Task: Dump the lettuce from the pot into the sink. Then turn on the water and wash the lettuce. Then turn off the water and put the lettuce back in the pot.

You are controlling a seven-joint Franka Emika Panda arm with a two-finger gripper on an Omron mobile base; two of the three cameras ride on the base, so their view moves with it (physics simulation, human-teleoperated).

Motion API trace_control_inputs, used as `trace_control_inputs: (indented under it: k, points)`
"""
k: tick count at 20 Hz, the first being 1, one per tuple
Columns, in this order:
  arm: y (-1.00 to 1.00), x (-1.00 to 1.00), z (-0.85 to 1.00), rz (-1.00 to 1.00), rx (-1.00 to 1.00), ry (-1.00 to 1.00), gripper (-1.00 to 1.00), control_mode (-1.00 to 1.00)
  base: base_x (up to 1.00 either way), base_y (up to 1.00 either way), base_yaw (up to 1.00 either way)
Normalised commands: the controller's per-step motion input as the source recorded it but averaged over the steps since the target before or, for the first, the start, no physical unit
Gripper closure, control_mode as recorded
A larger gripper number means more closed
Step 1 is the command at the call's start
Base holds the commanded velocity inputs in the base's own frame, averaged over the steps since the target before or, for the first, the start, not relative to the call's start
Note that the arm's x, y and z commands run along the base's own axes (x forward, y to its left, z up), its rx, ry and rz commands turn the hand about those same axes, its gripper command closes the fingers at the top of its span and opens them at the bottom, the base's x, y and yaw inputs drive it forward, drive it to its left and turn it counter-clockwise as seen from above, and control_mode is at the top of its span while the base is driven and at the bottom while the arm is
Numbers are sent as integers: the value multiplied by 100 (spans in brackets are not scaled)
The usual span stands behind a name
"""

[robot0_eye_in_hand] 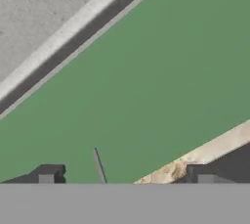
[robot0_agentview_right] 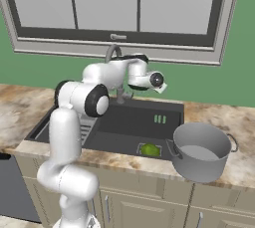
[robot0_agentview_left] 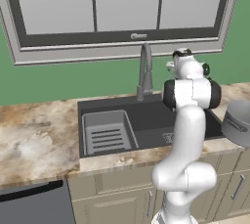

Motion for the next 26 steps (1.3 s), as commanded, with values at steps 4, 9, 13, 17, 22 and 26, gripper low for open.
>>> trace_control_inputs:
  k: [4, 9, 13, 17, 22, 26]
  points:
    - [-48, -89, 0, -1, -4, 36, -100, -100, 0, 0, 0]
    - [-45, -90, 10, -1, -5, 36, -100, -100, 0, 0, 0]
    - [-9, -75, 1, 0, -8, 35, -100, -100, 0, 0, 0]
    - [0, -54, -19, 0, -9, 33, -100, -100, 0, 0, 0]
    - [0, -33, -38, 0, -7, 28, -100, -100, 0, 0, 0]
    - [0, -31, -35, 1, -3, 13, -100, -100, 0, 0, 0]
